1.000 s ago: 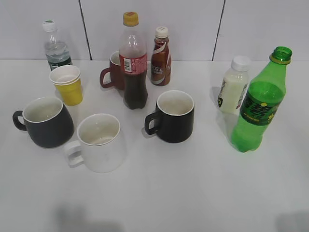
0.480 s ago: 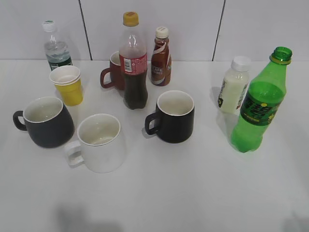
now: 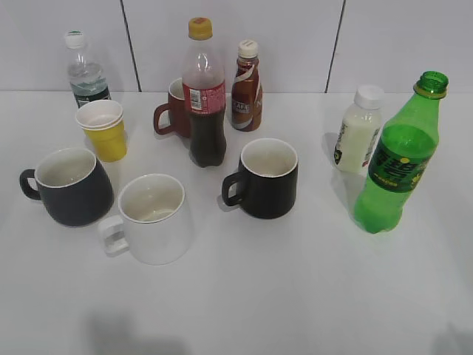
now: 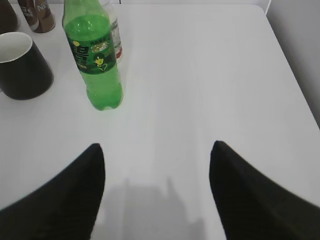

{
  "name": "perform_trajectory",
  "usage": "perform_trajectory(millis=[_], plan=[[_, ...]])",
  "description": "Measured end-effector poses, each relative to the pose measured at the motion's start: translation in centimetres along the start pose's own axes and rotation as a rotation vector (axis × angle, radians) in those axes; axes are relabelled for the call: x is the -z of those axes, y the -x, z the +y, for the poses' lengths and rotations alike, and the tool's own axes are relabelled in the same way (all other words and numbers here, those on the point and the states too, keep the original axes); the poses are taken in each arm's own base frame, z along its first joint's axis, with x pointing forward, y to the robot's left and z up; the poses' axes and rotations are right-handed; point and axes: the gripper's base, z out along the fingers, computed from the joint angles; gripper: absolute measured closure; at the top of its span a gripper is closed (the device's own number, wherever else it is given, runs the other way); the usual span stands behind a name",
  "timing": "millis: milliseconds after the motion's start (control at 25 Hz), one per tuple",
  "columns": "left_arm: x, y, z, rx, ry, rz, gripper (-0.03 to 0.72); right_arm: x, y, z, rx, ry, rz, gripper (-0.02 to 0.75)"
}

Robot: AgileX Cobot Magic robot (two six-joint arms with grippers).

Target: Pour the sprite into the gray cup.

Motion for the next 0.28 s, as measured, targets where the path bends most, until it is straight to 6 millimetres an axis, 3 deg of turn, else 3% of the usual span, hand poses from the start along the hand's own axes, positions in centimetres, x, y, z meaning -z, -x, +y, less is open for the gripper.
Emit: perform_trajectory(millis=[280], plan=[[0.0, 0.0, 0.0, 0.0, 0.0, 0.0, 0.379, 0.0, 0.0, 0.0, 0.0, 0.0, 0.0, 0.248]])
